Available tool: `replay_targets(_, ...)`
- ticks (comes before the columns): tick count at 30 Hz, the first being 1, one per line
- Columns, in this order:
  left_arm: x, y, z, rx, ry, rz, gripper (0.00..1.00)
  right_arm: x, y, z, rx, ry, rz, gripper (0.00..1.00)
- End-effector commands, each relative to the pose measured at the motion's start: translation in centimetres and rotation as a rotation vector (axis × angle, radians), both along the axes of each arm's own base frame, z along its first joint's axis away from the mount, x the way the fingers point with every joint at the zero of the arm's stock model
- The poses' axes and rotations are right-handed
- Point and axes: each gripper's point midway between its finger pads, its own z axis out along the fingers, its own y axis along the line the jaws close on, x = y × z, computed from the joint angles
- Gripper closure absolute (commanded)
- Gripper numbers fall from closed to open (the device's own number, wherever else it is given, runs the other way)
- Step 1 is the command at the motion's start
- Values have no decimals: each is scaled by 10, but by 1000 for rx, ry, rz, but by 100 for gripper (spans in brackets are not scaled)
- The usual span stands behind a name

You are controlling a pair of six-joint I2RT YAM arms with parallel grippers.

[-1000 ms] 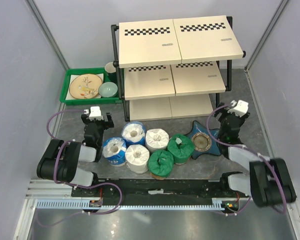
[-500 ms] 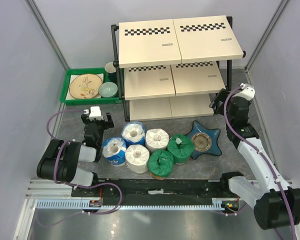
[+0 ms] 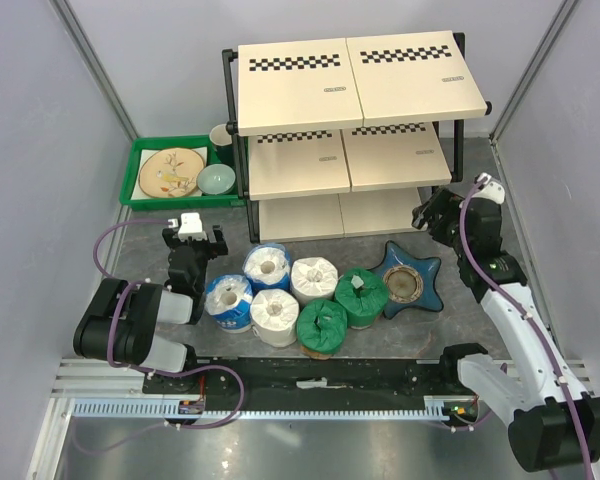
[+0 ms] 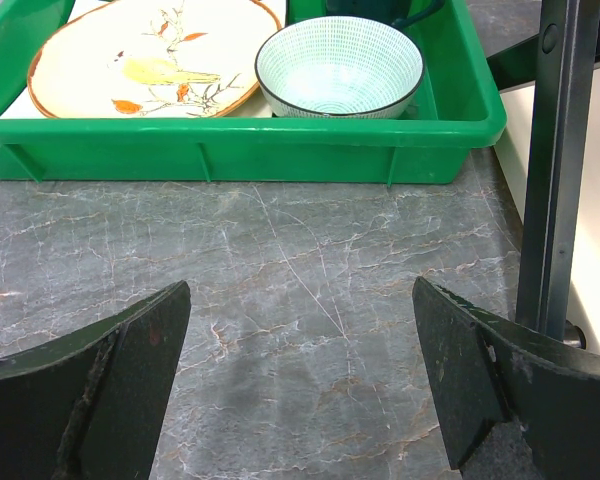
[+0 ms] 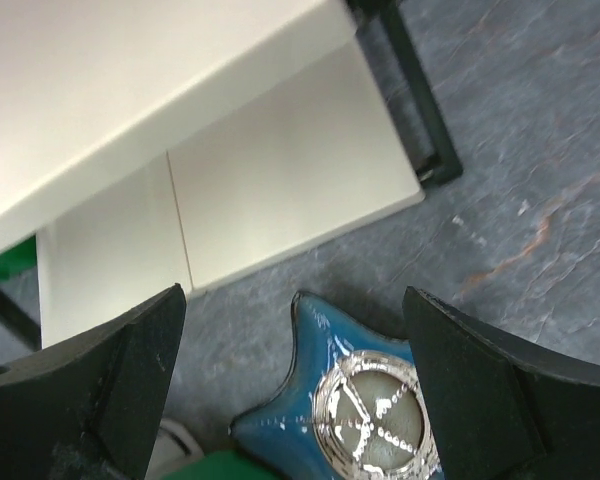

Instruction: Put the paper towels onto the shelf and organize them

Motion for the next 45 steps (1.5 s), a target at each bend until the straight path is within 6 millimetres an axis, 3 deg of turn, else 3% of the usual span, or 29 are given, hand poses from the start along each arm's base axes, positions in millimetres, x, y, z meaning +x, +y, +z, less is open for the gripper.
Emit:
replay_targets(1,6,1,16,3,-56,5,1,-9,20,2,34,41,114,2)
replay_targets(4,6,1,15,5,-55,5,1,-22,43,-7,12,89,298,2)
replay_targets(6,6,1,16,3,-56,5,1,-30,47,-13,-1,121,319,2)
replay_targets(10,6,1,15,5,-54,5,1,-58,47,-5,-22,126,312,2)
replay_targets(16,6,1,16,4,-56,5,1,-99,64,1,35,146,398,2)
replay_targets(20,6,1,16,4,-56,5,1,-116,74,-10,58,195,465,2)
replay_targets(28,6,1,15,5,-55,5,1,-129,89,-51,54,311,562,2)
replay_targets(30,6,1,16,3,-56,5,1,-134,99,-53,59,327,610,3)
replay_targets(35,6,1,16,4,-56,5,1,-133,112,-58,52,347,613,4)
replay_targets(45,6,1,15,5,-54,5,1,-122,129,-96,-6,417,511,6)
